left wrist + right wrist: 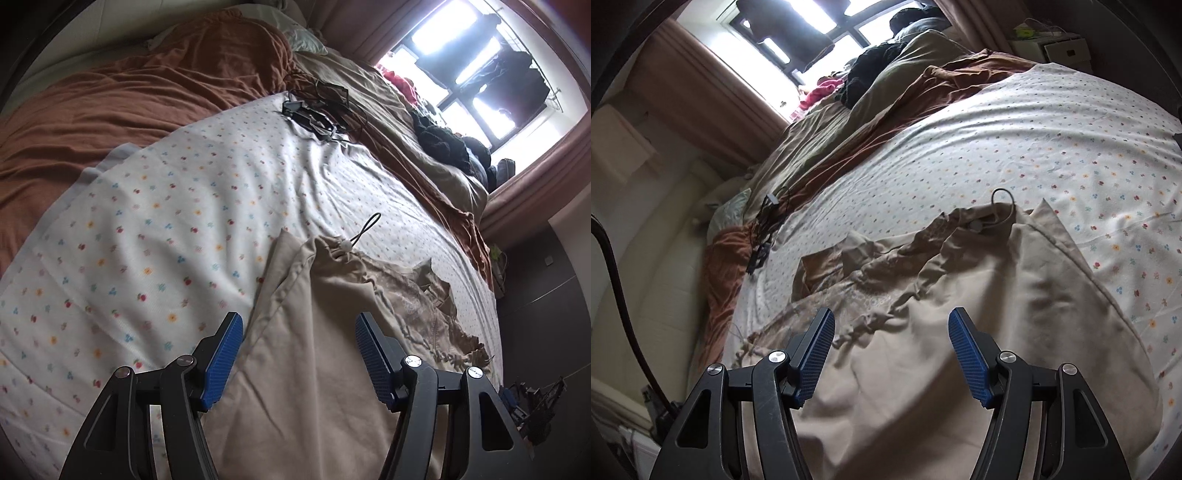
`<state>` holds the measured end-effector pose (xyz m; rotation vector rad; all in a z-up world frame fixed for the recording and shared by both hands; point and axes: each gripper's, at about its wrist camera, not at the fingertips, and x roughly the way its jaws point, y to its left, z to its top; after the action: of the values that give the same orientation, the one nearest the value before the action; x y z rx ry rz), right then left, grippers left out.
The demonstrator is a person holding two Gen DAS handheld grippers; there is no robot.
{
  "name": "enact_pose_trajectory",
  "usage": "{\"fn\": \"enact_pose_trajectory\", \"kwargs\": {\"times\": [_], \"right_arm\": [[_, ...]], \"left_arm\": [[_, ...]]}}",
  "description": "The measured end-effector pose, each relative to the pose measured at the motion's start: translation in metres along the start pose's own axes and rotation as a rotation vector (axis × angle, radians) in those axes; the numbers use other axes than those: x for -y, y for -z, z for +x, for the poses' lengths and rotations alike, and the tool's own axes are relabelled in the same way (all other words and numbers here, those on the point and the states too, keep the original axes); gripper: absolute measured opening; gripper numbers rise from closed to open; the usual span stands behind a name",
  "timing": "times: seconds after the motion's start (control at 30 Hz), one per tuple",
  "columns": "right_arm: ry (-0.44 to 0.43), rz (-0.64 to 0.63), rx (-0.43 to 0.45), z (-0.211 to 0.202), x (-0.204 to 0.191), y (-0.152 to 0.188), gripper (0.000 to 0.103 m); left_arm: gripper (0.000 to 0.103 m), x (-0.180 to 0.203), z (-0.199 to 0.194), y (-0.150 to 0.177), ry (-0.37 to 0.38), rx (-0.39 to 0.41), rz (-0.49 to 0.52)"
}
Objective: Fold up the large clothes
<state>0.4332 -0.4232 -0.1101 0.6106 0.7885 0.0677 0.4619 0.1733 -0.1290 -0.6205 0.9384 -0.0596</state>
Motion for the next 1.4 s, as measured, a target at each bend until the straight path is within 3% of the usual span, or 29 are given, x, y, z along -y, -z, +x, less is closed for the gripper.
{"fn": "enact_pose_trajectory", "kwargs": {"times": [0.17, 0.5, 0.77, 0.87, 0.93, 0.97, 1.0, 1.2, 1.4], "right_arm": [[-0.003, -0.067, -0.055, 0.016, -0.037, 0.018, 0.065], [0.008, -0.156, -0.151, 0.049, -0.083, 0.058, 0.063], [0.039, -0.176, -0.237, 0.077, -0.091, 0.089, 0.063], [0.063, -0.187, -0.261, 0.084, -0.088, 0.099, 0.063], [0.081, -0.186, -0.276, 0.088, -0.085, 0.102, 0.062], [0.088, -0.186, -0.282, 0.090, -0.084, 0.102, 0.061], [0.093, -0.187, -0.286, 0.090, -0.083, 0.102, 0.060], [0.115, -0.211, -0.279, 0.098, -0.092, 0.091, 0.059], [0.157, -0.277, -0.286, 0.123, -0.114, 0.075, 0.059]], "left_arm": [[0.065, -0.033, -0.014, 0.028, -0.009, -0.031, -0.062], [0.065, -0.079, -0.030, 0.072, 0.050, -0.096, -0.214], [0.065, -0.085, -0.012, 0.109, 0.196, -0.180, -0.352], [0.065, -0.082, 0.000, 0.113, 0.237, -0.166, -0.385], [0.057, -0.082, 0.003, 0.111, 0.221, -0.136, -0.393], [0.038, -0.083, 0.004, 0.110, 0.185, -0.132, -0.390], [0.030, -0.084, 0.003, 0.109, 0.157, -0.128, -0.385], [0.026, -0.072, -0.011, 0.110, 0.063, -0.056, -0.257], [0.026, -0.081, -0.003, 0.108, 0.089, -0.078, -0.289]]}}
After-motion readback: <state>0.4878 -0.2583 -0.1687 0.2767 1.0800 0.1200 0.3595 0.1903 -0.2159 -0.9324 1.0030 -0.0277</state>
